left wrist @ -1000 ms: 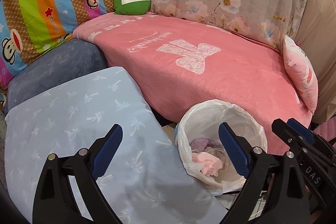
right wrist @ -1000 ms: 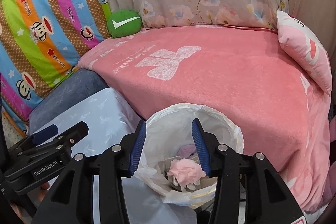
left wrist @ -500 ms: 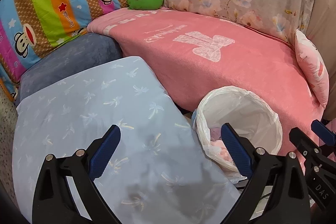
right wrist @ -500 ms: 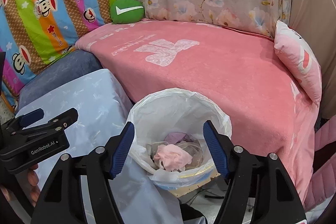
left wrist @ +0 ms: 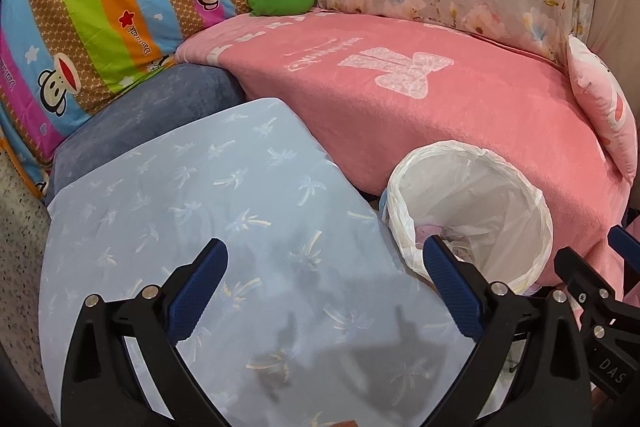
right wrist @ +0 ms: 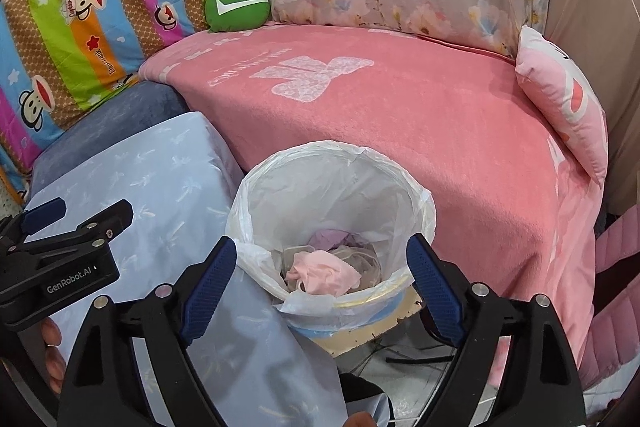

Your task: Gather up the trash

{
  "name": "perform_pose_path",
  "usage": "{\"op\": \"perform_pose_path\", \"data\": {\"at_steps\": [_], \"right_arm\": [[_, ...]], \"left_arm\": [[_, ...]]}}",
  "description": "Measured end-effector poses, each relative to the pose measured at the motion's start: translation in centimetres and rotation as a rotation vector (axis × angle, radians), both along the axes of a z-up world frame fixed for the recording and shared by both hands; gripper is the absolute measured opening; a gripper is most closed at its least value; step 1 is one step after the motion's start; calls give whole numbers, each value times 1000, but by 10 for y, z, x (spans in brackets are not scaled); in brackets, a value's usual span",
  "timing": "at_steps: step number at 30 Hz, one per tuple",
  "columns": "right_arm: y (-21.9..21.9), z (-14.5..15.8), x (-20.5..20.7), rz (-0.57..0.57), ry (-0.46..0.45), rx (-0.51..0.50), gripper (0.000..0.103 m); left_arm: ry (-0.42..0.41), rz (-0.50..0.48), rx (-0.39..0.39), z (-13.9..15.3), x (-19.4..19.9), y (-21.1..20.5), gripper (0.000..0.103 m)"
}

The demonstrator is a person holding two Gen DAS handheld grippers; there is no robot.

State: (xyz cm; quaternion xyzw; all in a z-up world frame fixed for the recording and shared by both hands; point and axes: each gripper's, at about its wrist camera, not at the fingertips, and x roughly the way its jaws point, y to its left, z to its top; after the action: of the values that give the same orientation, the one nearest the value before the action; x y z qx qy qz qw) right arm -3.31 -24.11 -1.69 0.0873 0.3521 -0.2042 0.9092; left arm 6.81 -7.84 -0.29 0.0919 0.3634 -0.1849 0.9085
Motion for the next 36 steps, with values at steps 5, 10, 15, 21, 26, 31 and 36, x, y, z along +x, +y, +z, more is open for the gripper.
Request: {"op": "perform_pose_path", "data": {"at_steps": [5,10,15,21,26,31,36], "right_arm": [[-3,-3,-3,-15,1,7,85],[-5,-7,-4,-11,11,17,92],[-4,-9,-6,-8,26,-4,97],[-1,-11,-8,1,37,-14,97],[1,-12,-12,0,38,-28,97],[4,-13,-15,7,43,-40,97],[7,-17,-18,14,57,-57,97]], "left_arm": [[13,1,13,-4,-2,-1,95],[15,6,23,-7,-6,-2,95],[26,13,29,-10,-8,-3,96],[31,13,35,-11,-13,-5,96],[33,16,39,-12,-14,-5,96],[51,40,37,-14,-17,-3,96],[56,44,45,-16,-21,-3,96]]}}
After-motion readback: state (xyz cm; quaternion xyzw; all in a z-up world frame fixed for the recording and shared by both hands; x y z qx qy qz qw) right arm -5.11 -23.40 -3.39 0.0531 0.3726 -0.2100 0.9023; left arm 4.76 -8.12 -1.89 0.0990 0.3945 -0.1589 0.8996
